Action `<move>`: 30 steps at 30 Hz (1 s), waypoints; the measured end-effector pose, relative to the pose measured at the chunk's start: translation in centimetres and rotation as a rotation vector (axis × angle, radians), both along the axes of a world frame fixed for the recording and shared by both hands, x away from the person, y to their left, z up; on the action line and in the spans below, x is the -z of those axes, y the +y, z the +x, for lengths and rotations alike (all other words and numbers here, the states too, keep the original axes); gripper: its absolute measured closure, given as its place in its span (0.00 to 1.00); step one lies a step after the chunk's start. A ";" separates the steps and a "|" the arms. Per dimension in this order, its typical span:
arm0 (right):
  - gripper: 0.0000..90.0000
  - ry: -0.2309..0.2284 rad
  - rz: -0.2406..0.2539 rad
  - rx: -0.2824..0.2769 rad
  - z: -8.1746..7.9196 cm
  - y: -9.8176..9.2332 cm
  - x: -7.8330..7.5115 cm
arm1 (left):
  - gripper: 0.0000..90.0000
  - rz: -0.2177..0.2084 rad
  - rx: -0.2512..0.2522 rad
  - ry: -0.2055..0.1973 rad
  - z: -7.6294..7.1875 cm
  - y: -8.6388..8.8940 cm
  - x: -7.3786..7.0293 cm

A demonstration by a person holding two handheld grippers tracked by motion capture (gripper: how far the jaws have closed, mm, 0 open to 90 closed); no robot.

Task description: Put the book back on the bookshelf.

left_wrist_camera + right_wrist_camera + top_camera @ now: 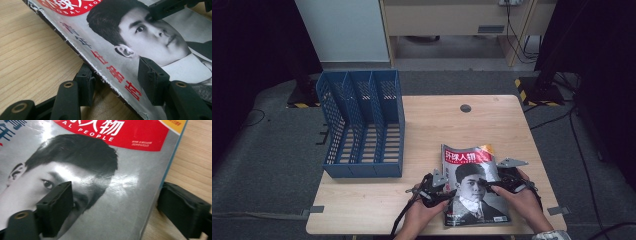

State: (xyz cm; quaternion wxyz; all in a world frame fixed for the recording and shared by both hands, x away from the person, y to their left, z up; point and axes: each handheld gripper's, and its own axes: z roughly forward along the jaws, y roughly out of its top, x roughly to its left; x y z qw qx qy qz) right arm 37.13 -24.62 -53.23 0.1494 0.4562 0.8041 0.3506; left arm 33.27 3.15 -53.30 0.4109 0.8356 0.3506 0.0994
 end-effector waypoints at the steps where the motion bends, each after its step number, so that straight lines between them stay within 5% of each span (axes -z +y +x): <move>1: 0.17 -0.004 -0.003 0.001 0.0 0.0 0.0 | 0.54 0.000 0.000 0.001 0.0 0.0 0.0; 11: 0.27 0.012 -0.016 -0.010 -0.4 -0.2 -0.4 | 0.53 0.003 -0.014 0.005 0.4 0.3 -0.1; 21: 0.29 0.011 -0.014 -0.027 -1.0 0.1 -0.4 | 0.38 0.033 0.010 0.018 2.0 0.1 -0.9; 26: 0.22 0.009 0.008 -0.001 -0.4 0.2 -0.2 | 0.23 0.015 0.031 0.104 4.3 -0.7 -1.2; 30: 0.22 0.002 -0.003 0.009 0.0 0.4 -0.1 | 0.17 0.022 0.030 0.115 5.7 -1.4 -1.5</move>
